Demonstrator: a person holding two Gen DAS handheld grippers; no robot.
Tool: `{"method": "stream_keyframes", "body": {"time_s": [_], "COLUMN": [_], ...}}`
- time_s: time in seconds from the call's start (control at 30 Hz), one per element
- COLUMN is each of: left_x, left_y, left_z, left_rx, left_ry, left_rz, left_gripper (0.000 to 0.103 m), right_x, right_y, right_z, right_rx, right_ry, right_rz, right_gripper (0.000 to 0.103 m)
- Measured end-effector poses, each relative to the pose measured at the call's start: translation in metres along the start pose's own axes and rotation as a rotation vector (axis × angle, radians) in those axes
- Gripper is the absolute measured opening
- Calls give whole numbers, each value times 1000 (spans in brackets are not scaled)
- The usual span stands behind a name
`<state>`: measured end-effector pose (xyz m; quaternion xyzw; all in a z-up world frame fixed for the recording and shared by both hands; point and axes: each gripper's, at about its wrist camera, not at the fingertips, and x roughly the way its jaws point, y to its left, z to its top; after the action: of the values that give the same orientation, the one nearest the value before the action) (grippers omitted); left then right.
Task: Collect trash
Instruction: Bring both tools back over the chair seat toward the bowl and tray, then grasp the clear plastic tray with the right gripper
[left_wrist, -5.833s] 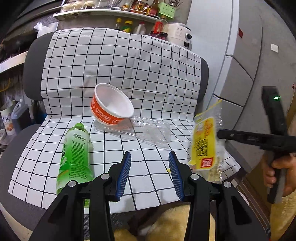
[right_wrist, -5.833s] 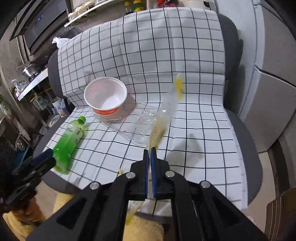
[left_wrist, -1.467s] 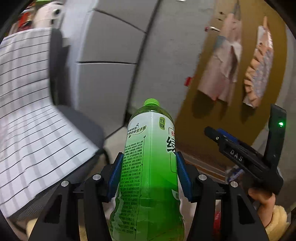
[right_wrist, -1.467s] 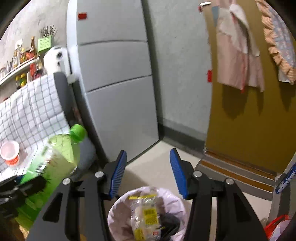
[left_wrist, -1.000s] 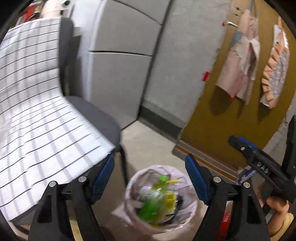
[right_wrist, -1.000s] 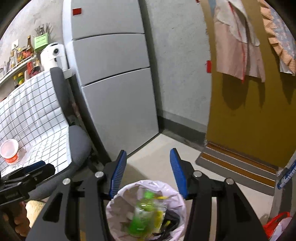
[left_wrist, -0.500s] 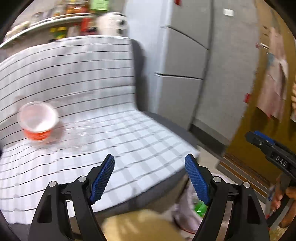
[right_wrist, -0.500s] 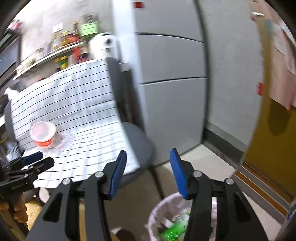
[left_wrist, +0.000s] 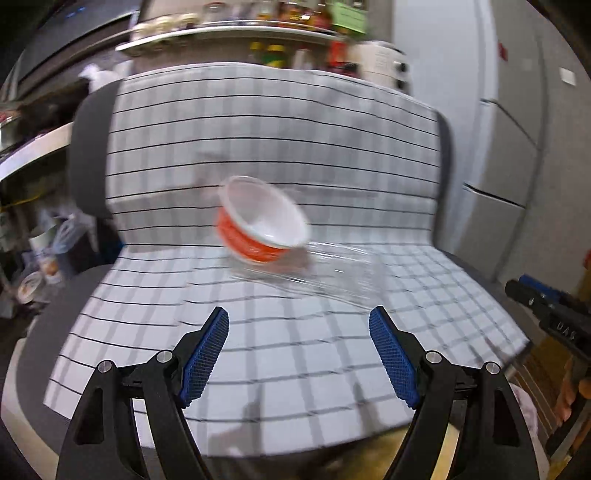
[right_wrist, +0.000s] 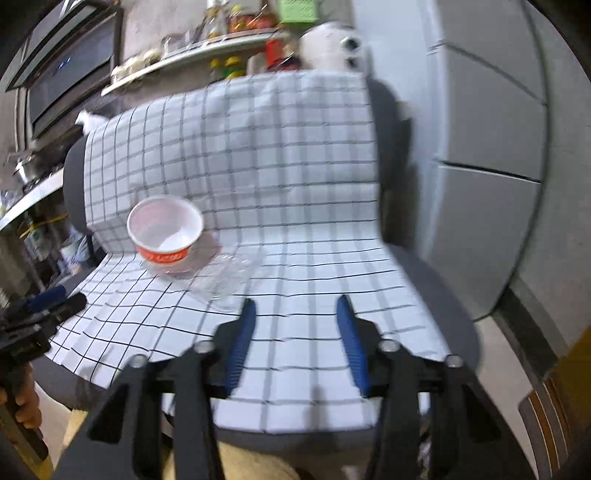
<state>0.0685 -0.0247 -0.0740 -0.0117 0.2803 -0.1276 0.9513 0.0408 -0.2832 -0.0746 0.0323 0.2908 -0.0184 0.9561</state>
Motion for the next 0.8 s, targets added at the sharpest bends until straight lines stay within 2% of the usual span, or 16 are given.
{"method": "stream_keyframes", "body": {"time_s": [0.03, 0.23, 0.3, 0.33, 0.37, 0.47, 0.6, 0.63, 0.67, 0.7, 0.8], "left_x": [2, 23, 30, 32, 34, 38, 40, 40, 40, 39, 35], "left_y": [6, 43, 52, 56, 59, 65, 67, 69, 70, 70, 70], "left_z": [1, 11, 15, 16, 17, 17, 15, 14, 13, 12, 10], "left_rx": [-9, -62, -75, -81, -88, -99, -108, -113, -118, -123, -128], "left_ry": [1, 8, 14, 15, 14, 19, 31, 34, 36, 37, 40], "left_rz": [15, 95, 116, 123, 129, 137, 144, 144, 144, 144, 147], "left_gripper": [79, 79, 79, 79, 79, 79, 79, 79, 79, 79, 79], "right_x": [16, 92, 114, 123, 133, 160, 175, 174, 173, 170, 155], "right_y": [6, 28, 31, 31, 32, 32, 27, 26, 26, 28, 31], "right_z": [4, 19, 24, 26, 28, 26, 19, 19, 19, 19, 19], "right_rx": [-5, 15, 49, 63, 76, 107, 204, 217, 224, 219, 179], "right_ry": [26, 133, 157, 171, 180, 244, 316, 320, 330, 335, 334], "right_rz": [24, 95, 96, 97, 88, 52, 118, 135, 156, 163, 153], "right_gripper": [24, 24, 29, 38, 43, 43, 43, 40, 28, 23, 21]}}
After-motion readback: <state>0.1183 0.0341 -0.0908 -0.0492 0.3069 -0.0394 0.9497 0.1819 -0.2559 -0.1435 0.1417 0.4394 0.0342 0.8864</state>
